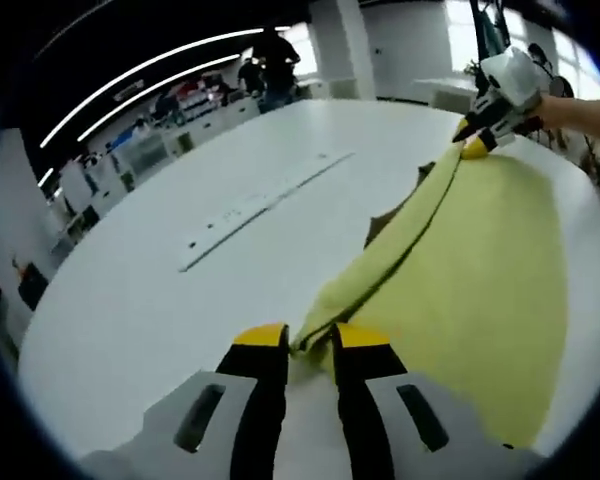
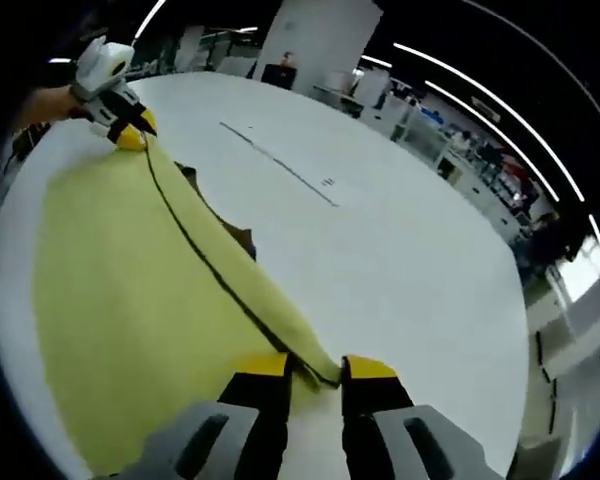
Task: Fold the garment on the visible template until the final outline fits inside the template.
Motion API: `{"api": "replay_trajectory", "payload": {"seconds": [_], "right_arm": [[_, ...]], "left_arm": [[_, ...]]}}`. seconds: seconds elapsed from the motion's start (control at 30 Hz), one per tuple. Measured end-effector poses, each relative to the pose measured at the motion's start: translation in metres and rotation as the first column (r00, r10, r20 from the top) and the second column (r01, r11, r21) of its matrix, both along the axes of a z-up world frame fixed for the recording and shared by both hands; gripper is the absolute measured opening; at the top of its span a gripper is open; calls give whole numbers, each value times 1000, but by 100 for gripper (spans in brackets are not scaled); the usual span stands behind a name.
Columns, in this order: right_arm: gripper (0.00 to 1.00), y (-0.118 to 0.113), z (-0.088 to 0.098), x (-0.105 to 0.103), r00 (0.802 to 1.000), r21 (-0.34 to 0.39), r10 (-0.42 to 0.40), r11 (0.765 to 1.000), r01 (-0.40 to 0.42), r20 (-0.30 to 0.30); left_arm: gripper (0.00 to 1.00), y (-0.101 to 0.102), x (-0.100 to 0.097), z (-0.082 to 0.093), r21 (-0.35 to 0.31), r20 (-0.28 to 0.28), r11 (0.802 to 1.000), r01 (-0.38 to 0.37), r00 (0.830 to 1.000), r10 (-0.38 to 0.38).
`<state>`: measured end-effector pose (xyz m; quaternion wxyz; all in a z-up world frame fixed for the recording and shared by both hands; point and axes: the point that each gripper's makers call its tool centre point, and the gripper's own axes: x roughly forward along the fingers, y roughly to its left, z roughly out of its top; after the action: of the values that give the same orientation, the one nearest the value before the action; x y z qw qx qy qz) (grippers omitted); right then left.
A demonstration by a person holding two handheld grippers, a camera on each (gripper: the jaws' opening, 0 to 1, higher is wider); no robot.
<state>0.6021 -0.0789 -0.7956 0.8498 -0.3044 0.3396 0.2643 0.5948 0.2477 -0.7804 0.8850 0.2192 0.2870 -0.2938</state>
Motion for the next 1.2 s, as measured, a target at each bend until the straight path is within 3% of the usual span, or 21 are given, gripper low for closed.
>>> {"api": "replay_trajectory", "payload": {"seconds": [0.07, 0.1, 0.27, 0.33, 0.37, 0.43, 0.57, 0.67, 0.77, 0.87, 0.97, 1.07, 1.2], "right_arm": [[0, -2, -1, 0, 1000, 15, -17, 1000, 17, -6], [0, 0, 1, 0, 999, 66, -48, 997, 49, -12], [0, -1, 15, 6, 995, 121, -104, 987, 102, 8], [0, -2, 17, 9, 984, 184, -176, 967, 175, -9], [1, -6, 17, 11, 968, 227, -251, 941, 251, -30], [4, -10, 19, 15, 956, 244, -293, 926, 288, -17], [7, -15, 17, 21, 914, 327, -401, 857, 399, -63], [10, -18, 13, 22, 907, 330, -413, 847, 417, -85], [21, -15, 12, 20, 904, 350, -412, 834, 425, -116], [28, -10, 12, 13, 908, 365, -392, 832, 417, -146], [40, -2, 16, 6, 908, 403, -373, 814, 418, -189], [53, 5, 17, -1, 914, 412, -345, 817, 405, -214], [57, 12, 19, -16, 924, 404, -292, 836, 372, -245]], "left_arm": [[4, 1, 3, 1, 29, 26, 1000, -1, 1000, 0], [2, 2, 3, 2, 30, 27, 1000, -5, 1000, 4], [3, 5, 11, 11, -66, 47, 993, -97, 994, 100], [3, 5, 13, 11, -123, 14, 983, -139, 990, 142], [3, 6, 12, 7, -151, -34, 971, -184, 983, 181], [3, 8, 14, 8, -177, -39, 958, -225, 974, 222], [5, 16, 22, 8, -272, -85, 896, -350, 937, 340], [8, 23, 25, 9, -233, -64, 904, -360, 933, 355], [15, 21, 23, 12, -284, -87, 884, -371, 928, 361], [19, 21, 19, 13, -279, -90, 890, -362, 932, 351], [28, 19, 14, 15, -301, -102, 888, -349, 937, 333], [36, 16, 7, 19, -326, -108, 883, -338, 941, 320], [45, 15, -3, 23, -339, -120, 883, -324, 946, 301]]}}
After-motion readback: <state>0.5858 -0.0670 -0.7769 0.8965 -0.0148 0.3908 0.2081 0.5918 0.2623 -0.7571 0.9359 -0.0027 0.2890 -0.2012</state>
